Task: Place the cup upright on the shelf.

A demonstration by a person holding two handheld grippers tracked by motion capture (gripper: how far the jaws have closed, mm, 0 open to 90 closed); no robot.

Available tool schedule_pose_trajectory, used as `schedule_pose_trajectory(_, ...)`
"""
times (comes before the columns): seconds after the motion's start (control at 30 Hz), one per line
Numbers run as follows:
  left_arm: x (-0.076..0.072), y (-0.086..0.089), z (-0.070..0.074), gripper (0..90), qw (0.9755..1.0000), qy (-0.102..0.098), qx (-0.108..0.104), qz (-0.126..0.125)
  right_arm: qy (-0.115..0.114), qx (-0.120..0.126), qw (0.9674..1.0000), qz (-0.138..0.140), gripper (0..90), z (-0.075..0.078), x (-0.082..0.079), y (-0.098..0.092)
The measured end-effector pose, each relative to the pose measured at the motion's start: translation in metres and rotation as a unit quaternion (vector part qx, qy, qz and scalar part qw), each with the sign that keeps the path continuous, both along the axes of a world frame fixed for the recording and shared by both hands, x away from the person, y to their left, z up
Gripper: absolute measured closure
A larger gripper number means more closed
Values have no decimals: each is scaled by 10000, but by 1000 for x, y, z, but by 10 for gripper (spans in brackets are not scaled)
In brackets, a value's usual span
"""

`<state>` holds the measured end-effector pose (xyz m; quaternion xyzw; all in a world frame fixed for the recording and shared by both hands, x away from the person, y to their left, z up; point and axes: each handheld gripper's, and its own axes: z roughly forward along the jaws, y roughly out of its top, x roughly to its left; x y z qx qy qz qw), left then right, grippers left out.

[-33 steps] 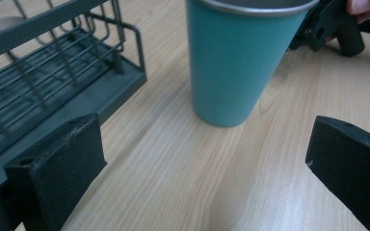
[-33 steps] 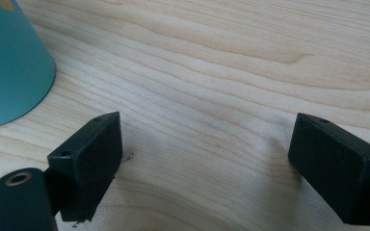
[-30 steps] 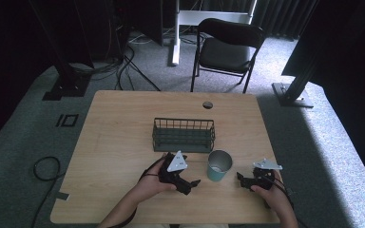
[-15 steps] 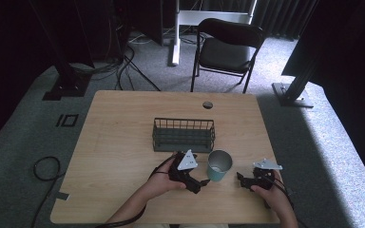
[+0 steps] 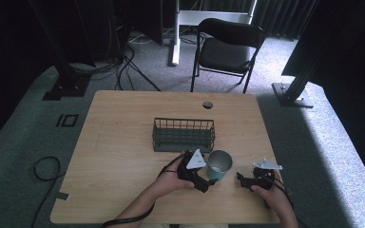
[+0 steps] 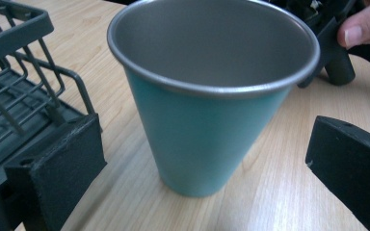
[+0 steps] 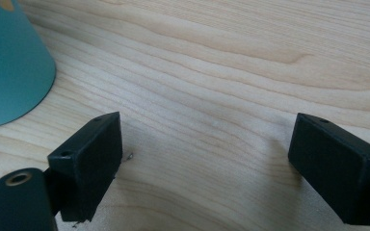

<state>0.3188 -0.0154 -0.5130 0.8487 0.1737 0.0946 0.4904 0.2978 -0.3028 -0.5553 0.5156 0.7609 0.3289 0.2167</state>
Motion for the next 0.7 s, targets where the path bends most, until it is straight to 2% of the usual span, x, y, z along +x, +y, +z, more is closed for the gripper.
schedule_pose_trajectory(0.13,3,-5,1,3,9999,24,-126,24,-1,1,10000,1,114,0,0,0)
schedule_pose_trajectory(0.43,8,-14,1,3,9998,-40,-169,-14,-2,0,10000,1,114,0,0,0)
schedule_pose_trajectory(0.47,7,-20,0,3,9998,-121,-170,3,1,1,10000,-1,114,0,0,0)
schedule_pose_trajectory(0.53,8,-22,0,3,9996,-88,-255,7,-1,3,10000,-2,114,0,0,0)
schedule_pose_trajectory(0.67,9,-25,0,3,9993,-143,-359,24,-2,6,10000,-4,115,0,0,0)
schedule_pose_trajectory(0.7,9,-27,0,4,9991,-210,-366,34,0,5,10000,-5,115,0,0,0)
